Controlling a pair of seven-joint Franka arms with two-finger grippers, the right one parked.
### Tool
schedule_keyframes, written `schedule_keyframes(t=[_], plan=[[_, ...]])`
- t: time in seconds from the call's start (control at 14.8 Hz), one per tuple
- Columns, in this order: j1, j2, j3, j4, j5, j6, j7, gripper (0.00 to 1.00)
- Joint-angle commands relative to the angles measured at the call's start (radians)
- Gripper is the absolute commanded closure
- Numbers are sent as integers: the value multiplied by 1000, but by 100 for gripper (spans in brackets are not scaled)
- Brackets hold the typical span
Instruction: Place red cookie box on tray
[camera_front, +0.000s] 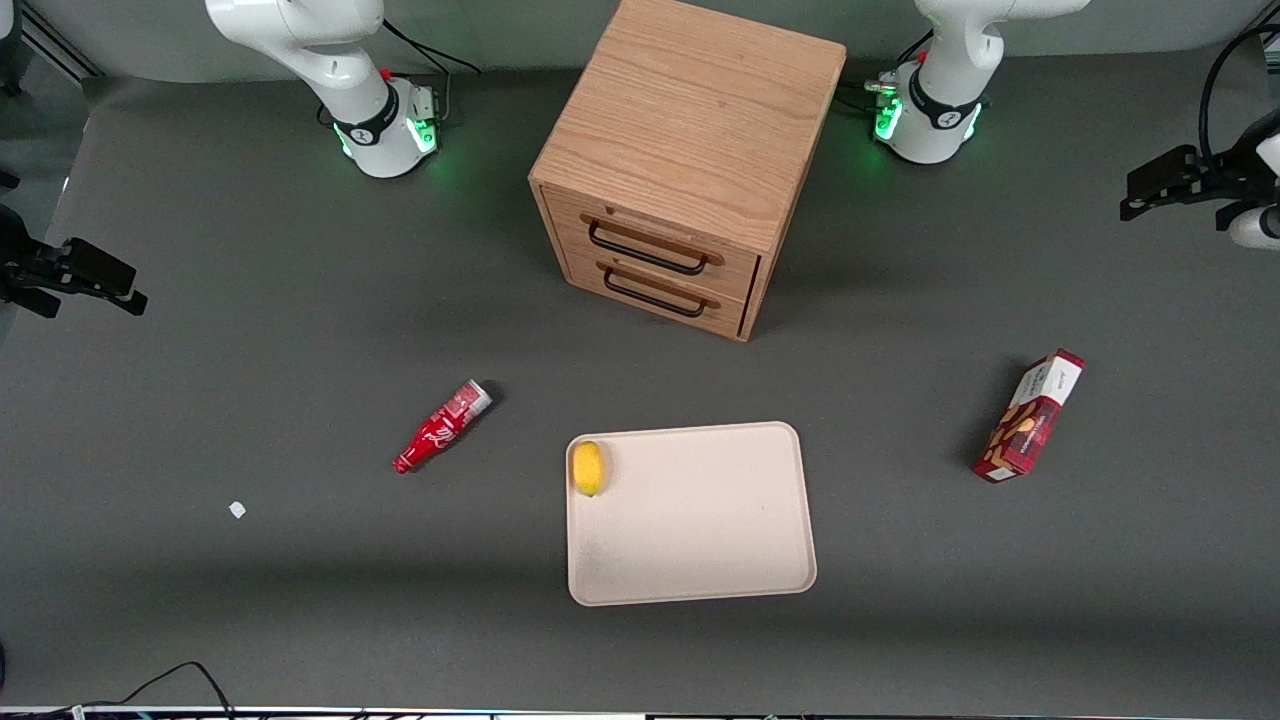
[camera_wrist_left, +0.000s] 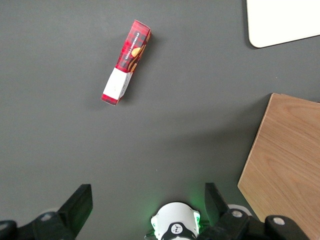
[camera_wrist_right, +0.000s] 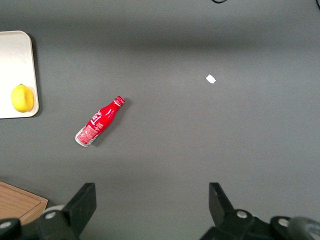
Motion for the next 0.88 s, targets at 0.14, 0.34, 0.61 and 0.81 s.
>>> schedule_keyframes(t=[0.14, 0.34, 0.61, 0.81], plan=[[-15, 21, 1, 55, 22, -50, -20, 0], [-12, 20, 7, 52, 22, -52, -19, 0], [-9, 20, 12, 57, 11, -61, -20, 0], [-9, 35, 12, 110, 13, -46, -10, 0]])
